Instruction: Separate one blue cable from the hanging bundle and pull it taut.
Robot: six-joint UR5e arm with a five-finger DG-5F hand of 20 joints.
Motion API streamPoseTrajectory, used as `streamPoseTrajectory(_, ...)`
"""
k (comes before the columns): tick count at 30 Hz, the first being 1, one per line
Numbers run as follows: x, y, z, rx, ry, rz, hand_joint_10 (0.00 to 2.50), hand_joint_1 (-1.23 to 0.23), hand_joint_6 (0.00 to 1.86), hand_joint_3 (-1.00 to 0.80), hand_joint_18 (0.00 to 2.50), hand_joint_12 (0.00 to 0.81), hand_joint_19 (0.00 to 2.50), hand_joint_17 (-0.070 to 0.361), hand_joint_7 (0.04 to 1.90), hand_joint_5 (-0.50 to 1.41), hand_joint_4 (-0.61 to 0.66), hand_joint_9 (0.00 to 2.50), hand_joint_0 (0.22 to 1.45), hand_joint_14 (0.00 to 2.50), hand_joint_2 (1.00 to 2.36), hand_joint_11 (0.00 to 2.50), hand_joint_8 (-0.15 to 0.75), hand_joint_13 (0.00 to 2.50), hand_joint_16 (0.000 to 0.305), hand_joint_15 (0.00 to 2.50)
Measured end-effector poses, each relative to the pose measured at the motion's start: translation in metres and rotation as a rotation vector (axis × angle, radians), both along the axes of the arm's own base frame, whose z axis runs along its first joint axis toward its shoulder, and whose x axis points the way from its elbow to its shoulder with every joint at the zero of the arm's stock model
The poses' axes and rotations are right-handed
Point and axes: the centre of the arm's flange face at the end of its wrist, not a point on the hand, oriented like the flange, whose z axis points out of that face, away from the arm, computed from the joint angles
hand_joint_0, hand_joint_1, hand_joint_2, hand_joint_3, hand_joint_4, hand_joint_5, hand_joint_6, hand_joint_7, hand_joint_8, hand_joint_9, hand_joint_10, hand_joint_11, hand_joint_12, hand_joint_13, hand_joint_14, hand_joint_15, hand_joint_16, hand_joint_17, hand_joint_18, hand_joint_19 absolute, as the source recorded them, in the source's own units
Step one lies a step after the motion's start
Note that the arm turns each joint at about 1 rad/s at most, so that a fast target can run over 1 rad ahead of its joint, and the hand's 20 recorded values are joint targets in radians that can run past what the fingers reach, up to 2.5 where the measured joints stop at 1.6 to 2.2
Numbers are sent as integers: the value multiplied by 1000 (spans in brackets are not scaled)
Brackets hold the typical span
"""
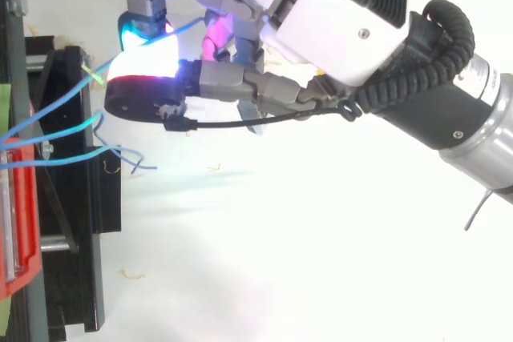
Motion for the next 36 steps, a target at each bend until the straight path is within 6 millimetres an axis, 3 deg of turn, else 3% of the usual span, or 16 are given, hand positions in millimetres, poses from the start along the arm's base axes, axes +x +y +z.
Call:
streamPoseTrajectory(20, 1, 2, 7, -258, 126, 51, 19, -675, 503, -139, 833, 289, 726, 93, 1350, 156, -73, 1955, 738, 18, 1015, 474, 121, 1257, 41, 664)
streamPoseTrajectory(36, -9, 2, 34, -382, 191, 70, 18, -670, 503, -148, 834, 284, 726, 92, 1349, 155, -75, 1961, 736, 19, 1015, 483, 117, 1254, 41, 669)
